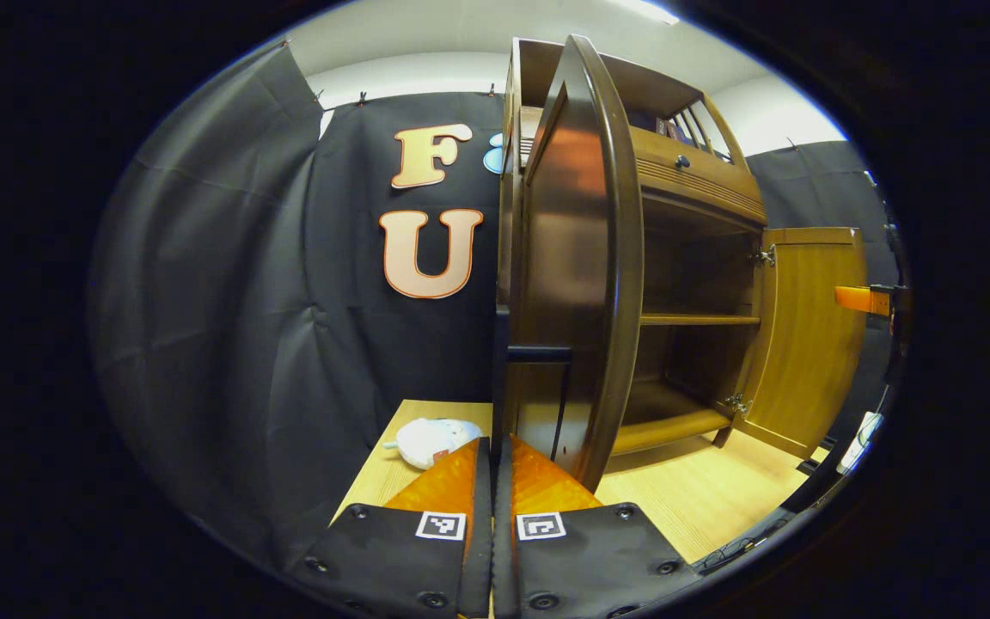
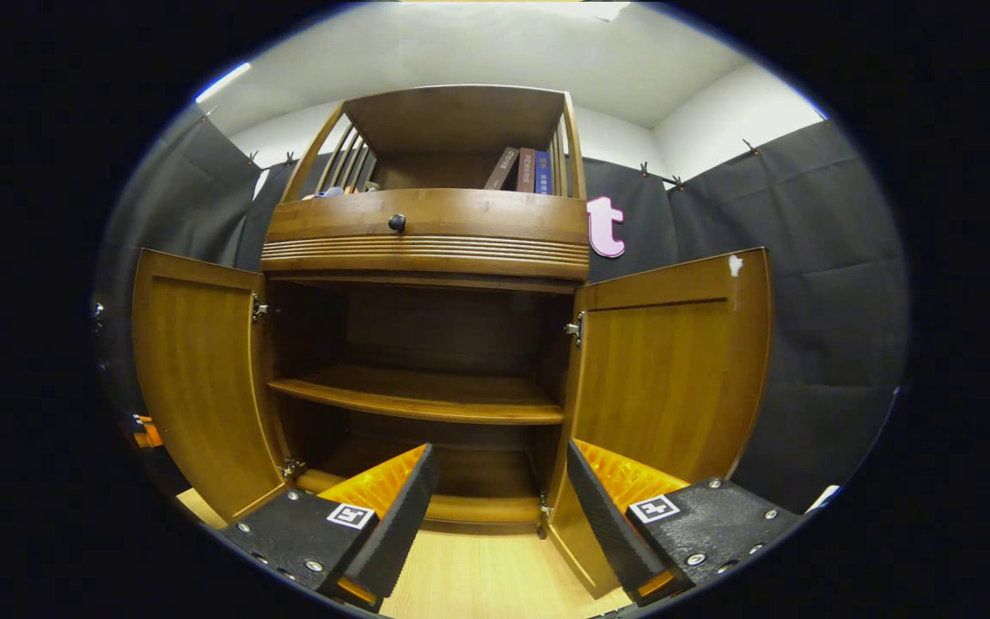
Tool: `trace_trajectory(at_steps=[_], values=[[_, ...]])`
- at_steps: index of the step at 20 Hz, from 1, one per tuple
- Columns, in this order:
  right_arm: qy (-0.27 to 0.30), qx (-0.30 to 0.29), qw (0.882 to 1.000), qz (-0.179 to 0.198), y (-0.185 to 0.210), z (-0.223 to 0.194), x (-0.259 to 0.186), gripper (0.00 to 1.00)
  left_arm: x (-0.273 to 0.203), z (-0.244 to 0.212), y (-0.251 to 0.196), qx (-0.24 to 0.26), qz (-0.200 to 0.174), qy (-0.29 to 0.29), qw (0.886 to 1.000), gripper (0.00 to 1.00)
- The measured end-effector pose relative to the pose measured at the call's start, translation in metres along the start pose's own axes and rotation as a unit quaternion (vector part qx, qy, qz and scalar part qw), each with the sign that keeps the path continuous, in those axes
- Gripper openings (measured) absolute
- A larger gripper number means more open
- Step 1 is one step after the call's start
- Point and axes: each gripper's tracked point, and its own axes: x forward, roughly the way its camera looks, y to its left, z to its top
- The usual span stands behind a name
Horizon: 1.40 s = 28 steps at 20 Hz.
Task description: Open the right door of the double-door shoe cabinet with the right hand, and open the left door with the left hand.
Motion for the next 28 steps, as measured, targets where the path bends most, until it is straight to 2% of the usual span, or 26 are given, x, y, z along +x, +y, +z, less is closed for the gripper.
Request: trace_trajectory(at_steps=[3,4,5,7,8,9,10,11,15,18,21,25,28], values=[[-0.007,-0.006,1.0,0.008,0.009,0.004,0.004,0.92,0.001,0.002,0.005,0.004,-0.009,0.01,1.0,0.08],[-0.005,-0.006,1.0,0.014,0.013,0.001,0.007,0.98,0.001,0.003,0.007,0.003,-0.013,0.009,1.0,0.08],[0.0,-0.005,1.0,0.016,0.016,-0.002,0.009,0.92,0.002,0.003,0.009,-0.001,-0.017,0.008,1.0,0.04],[0.006,-0.004,1.0,0.025,0.023,-0.005,0.013,0.92,-0.002,0.003,0.013,-0.015,-0.029,0.005,0.999,0.05],[0.006,-0.005,0.999,0.031,0.028,-0.004,0.016,0.92,-0.003,0.003,0.016,-0.025,-0.035,0.004,0.999,0.09],[0.008,-0.009,0.999,0.037,0.032,-0.004,0.018,0.92,-0.005,0.004,0.018,-0.035,-0.041,0.002,0.999,0.07],[0.007,-0.014,0.999,0.042,0.036,-0.003,0.02,0.92,-0.006,0.005,0.019,-0.045,-0.047,0.001,0.998,0.1],[0.006,-0.018,0.999,0.047,0.041,-0.002,0.021,0.92,-0.005,0.005,0.017,-0.049,-0.051,0.0,0.997,0.09],[0.002,-0.015,0.998,0.064,0.054,-0.001,0.022,0.92,-0.013,0.008,0.021,-0.036,-0.048,0.005,0.998,0.11],[0.006,-0.007,0.998,0.062,0.053,-0.005,0.021,0.92,-0.029,0.021,0.035,-0.037,-0.013,-0.003,0.999,0.09],[0.009,-0.003,0.999,0.051,0.045,-0.006,0.02,0.92,-0.086,0.039,0.053,-0.03,0.03,-0.015,0.999,0.11],[0.013,0.003,0.999,0.03,0.027,-0.002,0.015,0.92,-0.104,0.071,0.038,-0.018,0.077,-0.001,0.997,0.1],[0.015,0.004,1.0,0.01,0.008,0.004,0.008,0.92,-0.102,0.088,0.01,-0.019,0.094,0.023,0.995,0.28]])
